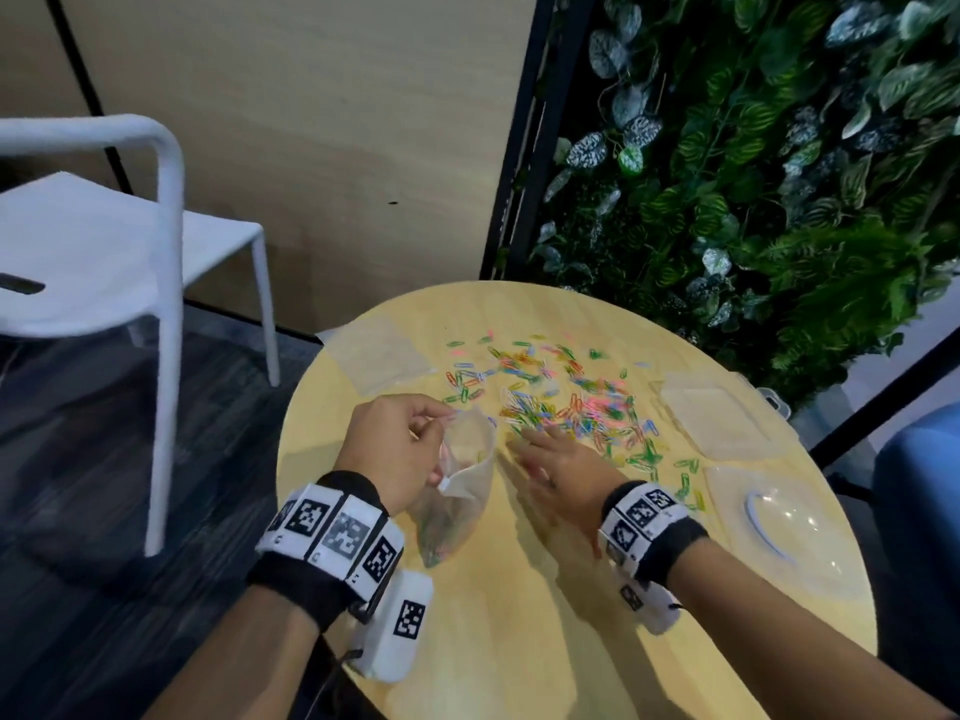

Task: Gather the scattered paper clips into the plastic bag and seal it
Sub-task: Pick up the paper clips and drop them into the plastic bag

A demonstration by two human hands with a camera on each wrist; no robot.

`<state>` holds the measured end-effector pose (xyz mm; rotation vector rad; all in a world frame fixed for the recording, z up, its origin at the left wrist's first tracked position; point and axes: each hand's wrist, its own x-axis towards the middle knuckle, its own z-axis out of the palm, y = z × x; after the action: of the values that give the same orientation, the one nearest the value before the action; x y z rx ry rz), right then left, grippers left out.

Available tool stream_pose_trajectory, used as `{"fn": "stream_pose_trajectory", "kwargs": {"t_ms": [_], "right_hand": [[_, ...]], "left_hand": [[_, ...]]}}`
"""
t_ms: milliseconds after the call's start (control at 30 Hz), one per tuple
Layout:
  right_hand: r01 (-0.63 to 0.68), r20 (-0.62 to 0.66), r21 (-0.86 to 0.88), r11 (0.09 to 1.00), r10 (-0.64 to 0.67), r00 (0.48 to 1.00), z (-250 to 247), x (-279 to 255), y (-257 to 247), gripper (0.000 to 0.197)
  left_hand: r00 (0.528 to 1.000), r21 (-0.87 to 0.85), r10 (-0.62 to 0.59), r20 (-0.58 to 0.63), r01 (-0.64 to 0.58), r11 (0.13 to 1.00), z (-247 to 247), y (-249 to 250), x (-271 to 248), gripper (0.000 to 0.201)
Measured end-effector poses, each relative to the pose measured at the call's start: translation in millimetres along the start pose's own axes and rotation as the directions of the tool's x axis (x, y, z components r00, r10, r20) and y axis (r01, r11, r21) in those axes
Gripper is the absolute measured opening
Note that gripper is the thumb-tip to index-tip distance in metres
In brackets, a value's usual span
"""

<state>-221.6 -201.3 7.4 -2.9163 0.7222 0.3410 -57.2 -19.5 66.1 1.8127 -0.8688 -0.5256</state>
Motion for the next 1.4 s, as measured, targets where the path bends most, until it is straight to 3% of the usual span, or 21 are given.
{"fn": "stream_pose_trajectory", "kwargs": {"t_ms": [67, 167, 367, 500, 567, 633, 667, 733, 767, 833, 900, 967, 1033, 1200, 1267, 1333, 1400], "right_hand": [[-0.010, 0.097, -0.130, 0.991, 0.022, 0.995, 5, 10, -11, 0.052], [-0.059, 0.112, -0.133, 0.989, 0.074, 0.991, 11, 8, -12, 0.048], [-0.065, -0.101, -0.128, 0.990, 0.052, 0.994, 27, -15, 2, 0.031], [-0.192, -0.175, -0.003, 0.981, 0.189, 0.966, 14, -26, 8, 0.024], [-0.307, -0.237, 0.248, 0.919, 0.365, 0.901, 10, -33, 18, 0.019], [-0.356, -0.237, 0.557, 0.750, 0.554, 0.798, 9, -43, 30, 0.014], [-0.314, -0.197, 0.725, 0.613, 0.622, 0.758, 8, -48, 35, 0.014], [-0.107, -0.061, 0.974, 0.198, 0.690, 0.721, 4, -57, 38, 0.017], [0.000, 0.011, 1.000, -0.016, 0.672, 0.740, -1, -60, 35, 0.019], [0.117, 0.083, 0.952, -0.283, 0.606, 0.791, -15, -65, 25, 0.025], [0.156, 0.099, 0.894, -0.420, 0.525, 0.845, -27, -66, 13, 0.026], [0.140, 0.112, 0.858, -0.494, 0.446, 0.888, -33, -66, -4, 0.024], [0.072, 0.124, 0.888, -0.454, 0.388, 0.913, -28, -64, -21, 0.021], [-0.052, 0.049, 0.999, -0.003, 0.425, 0.904, -6, -57, -33, 0.013], [-0.077, 0.041, 0.995, 0.070, 0.410, 0.911, -4, -56, -34, 0.013], [-0.081, 0.042, 0.993, 0.087, 0.382, 0.923, -4, -57, -35, 0.021], [-0.065, -0.006, 0.981, 0.182, 0.365, 0.931, -7, -60, -33, 0.027]], "left_hand": [[1.000, -0.001, -0.006, -0.003, 0.006, 1.000, -3, -1, 0, 0.020], [1.000, -0.007, -0.017, 0.025, 0.017, 1.000, -3, 0, -3, 0.020], [0.998, -0.012, -0.005, 0.058, 0.006, 1.000, 0, 4, -8, 0.020], [0.996, -0.005, 0.012, 0.087, -0.012, 1.000, 6, 9, -13, 0.019], [0.995, -0.010, 0.014, 0.098, -0.013, 1.000, 10, 11, -14, 0.017], [0.993, -0.018, 0.014, 0.113, -0.013, 1.000, 17, 12, -14, 0.016], [0.992, -0.023, 0.016, 0.123, -0.013, 1.000, 21, 13, -14, 0.016], [0.989, -0.025, 0.015, 0.146, -0.012, 1.000, 29, 15, -14, 0.016], [0.987, -0.015, 0.016, 0.157, -0.014, 1.000, 33, 16, -14, 0.017], [0.984, 0.024, 0.024, 0.176, -0.029, 0.999, 43, 17, -15, 0.018], [0.983, 0.071, 0.032, 0.182, -0.046, 0.996, 55, 18, -16, 0.017], [0.983, 0.109, 0.033, 0.180, -0.054, 0.993, 66, 16, -18, 0.017], [0.984, 0.124, 0.033, 0.177, -0.055, 0.991, 74, 16, -20, 0.017], [0.984, 0.154, 0.052, 0.168, -0.079, 0.985, 84, 22, -20, 0.014], [0.981, 0.163, 0.057, 0.186, -0.088, 0.983, 86, 21, -20, 0.014], [0.977, 0.151, 0.051, 0.206, -0.083, 0.985, 88, 20, -19, 0.014], [0.976, 0.134, 0.052, 0.213, -0.082, 0.988, 89, 19, -17, 0.014]]}}
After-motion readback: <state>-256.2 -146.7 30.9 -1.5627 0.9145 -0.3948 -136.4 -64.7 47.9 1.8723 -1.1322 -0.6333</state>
